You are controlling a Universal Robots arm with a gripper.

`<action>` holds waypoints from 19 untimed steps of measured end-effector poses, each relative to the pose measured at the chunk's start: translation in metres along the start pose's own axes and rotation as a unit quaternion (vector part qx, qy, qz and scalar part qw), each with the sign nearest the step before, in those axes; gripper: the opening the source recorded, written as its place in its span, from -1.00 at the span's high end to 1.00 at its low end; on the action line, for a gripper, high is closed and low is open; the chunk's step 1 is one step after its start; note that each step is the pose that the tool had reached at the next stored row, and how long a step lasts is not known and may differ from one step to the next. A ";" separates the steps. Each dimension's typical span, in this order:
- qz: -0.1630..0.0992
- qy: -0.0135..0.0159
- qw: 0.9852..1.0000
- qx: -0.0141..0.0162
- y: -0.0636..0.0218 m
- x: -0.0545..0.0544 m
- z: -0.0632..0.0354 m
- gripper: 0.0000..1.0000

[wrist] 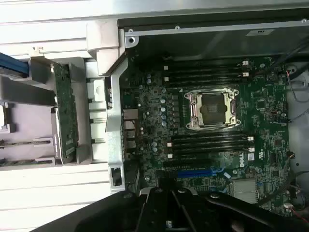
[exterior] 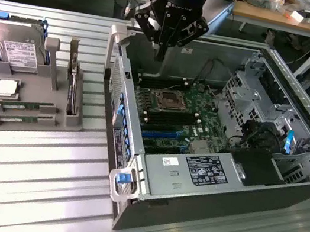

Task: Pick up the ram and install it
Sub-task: 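Reach for the ram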

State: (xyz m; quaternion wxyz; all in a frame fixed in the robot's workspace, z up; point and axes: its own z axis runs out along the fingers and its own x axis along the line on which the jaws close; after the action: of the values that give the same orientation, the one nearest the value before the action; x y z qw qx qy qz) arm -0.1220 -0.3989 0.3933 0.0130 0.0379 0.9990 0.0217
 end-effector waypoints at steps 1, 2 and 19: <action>0.000 0.000 1.000 0.000 -0.0013 0.017 -0.0005 0.79; 0.000 0.000 1.000 0.000 -0.0016 0.021 -0.0006 0.79; 0.000 0.000 1.000 0.000 -0.0030 0.039 -0.0011 0.79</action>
State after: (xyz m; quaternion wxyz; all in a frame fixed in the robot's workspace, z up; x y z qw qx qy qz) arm -0.1616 -0.3989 0.3933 0.0131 0.0379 0.9990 0.0217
